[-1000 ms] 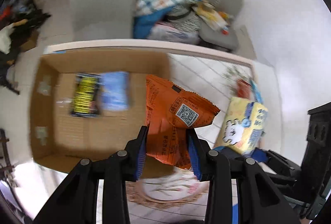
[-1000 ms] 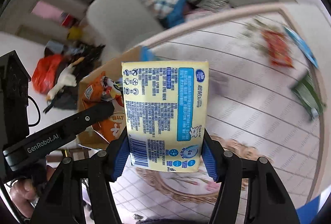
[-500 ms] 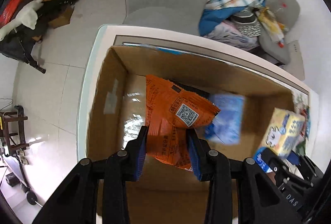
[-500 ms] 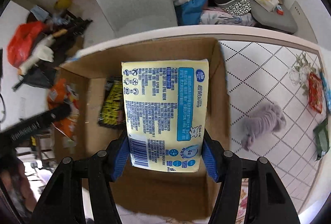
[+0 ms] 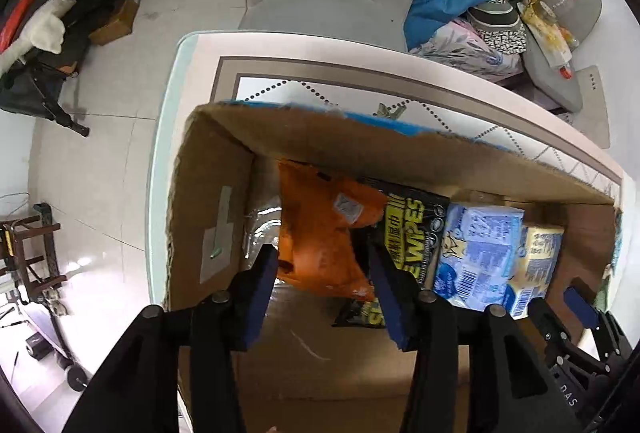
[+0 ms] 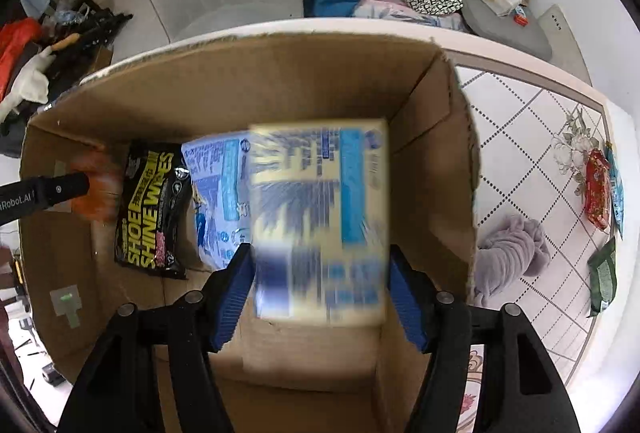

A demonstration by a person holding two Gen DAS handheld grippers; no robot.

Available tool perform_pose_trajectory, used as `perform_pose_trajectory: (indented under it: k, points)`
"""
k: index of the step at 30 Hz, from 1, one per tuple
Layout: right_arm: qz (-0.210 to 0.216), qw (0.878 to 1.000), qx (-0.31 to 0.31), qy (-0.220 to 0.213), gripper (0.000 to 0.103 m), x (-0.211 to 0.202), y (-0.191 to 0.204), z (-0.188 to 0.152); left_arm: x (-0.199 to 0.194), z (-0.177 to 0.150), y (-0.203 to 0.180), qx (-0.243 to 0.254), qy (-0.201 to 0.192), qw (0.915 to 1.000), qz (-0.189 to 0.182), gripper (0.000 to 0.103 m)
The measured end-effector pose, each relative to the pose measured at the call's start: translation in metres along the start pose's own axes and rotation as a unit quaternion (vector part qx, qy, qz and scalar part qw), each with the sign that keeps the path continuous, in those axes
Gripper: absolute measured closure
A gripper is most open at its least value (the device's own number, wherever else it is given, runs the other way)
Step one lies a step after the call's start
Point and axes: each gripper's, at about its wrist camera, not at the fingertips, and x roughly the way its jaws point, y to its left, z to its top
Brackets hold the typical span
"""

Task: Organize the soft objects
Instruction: 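Carry both packets into the box and open both tools, then reach left tool to the red packet while right tool reaches green packet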

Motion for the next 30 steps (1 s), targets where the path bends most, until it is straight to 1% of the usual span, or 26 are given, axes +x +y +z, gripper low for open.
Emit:
perform_pose_trajectory:
  k: [3,4,5,6,7,8,9,11,12,13,14,15,19,22,24,27,30]
  points:
    - [0.012,1.0,0.007,-0.004,0.025,-0.006,-0.002,0.001,-0.009,-0.003,0.003,-0.006,-0.007,0.9999,-0.006,0.056]
    - [0.015,1.0,0.008,-0.005,0.025,-0.009,-0.001,0.0,-0.013,-0.004,0.004,-0.006,-0.011,0.9999,-0.008,0.046]
    - [0.018,1.0,0.008,-0.005,0.025,-0.012,-0.001,-0.002,-0.017,-0.006,0.004,-0.005,-0.016,0.9998,-0.011,0.04]
    - [0.021,1.0,0.009,-0.005,0.024,-0.016,-0.001,-0.003,-0.022,-0.008,0.003,-0.003,-0.023,0.9997,-0.01,0.03]
    - [0.02,1.0,0.01,-0.006,0.024,-0.018,-0.001,-0.005,-0.024,-0.008,0.003,0.0,-0.028,0.9996,-0.01,0.024]
    - [0.02,1.0,0.011,-0.006,0.021,-0.021,-0.001,-0.008,-0.03,-0.013,0.002,0.005,-0.034,0.9994,-0.006,0.021]
    - [0.025,1.0,0.012,-0.005,0.017,-0.023,-0.001,-0.01,-0.034,-0.018,0.001,0.01,-0.039,0.9992,-0.003,0.014]
    - [0.031,0.999,0.014,-0.003,0.015,-0.023,-0.003,-0.013,-0.04,-0.025,-0.002,0.021,-0.048,0.9986,0.005,0.008]
    - [0.028,1.0,0.01,-0.003,0.014,-0.025,-0.003,-0.017,-0.044,-0.034,-0.005,0.028,-0.055,0.998,0.014,0.002]
    - [0.027,1.0,0.006,-0.003,0.011,-0.026,-0.002,-0.021,-0.046,-0.039,-0.006,0.031,-0.059,0.9976,0.019,0.002]
    - [0.027,1.0,0.002,-0.003,0.004,-0.028,0.0,-0.027,-0.05,-0.049,-0.008,0.037,-0.068,0.9966,0.03,0.002]
    - [0.025,1.0,-0.001,-0.003,0.0,-0.029,0.0,-0.03,-0.053,-0.056,-0.01,0.04,-0.076,0.9957,0.035,0.002]
    - [0.01,1.0,-0.014,-0.014,0.0,-0.04,0.003,-0.055,-0.058,-0.086,-0.016,0.046,-0.089,0.9944,0.035,0.002]
    - [0.017,1.0,-0.012,-0.02,0.0,-0.051,0.001,-0.071,-0.064,-0.106,-0.015,0.038,-0.093,0.9945,0.027,0.002]
    - [0.02,0.999,-0.015,-0.03,0.0,-0.06,0.001,-0.081,-0.073,-0.121,-0.013,0.031,-0.107,0.9934,0.027,0.002]
    - [0.016,0.998,-0.021,-0.051,0.0,-0.076,0.001,-0.097,-0.084,-0.142,-0.013,0.032,-0.119,0.9921,0.025,0.002]
    - [0.025,0.998,-0.021,-0.059,0.0,-0.09,0.0,-0.112,-0.096,-0.162,-0.016,0.033,-0.128,0.991,0.023,0.002]
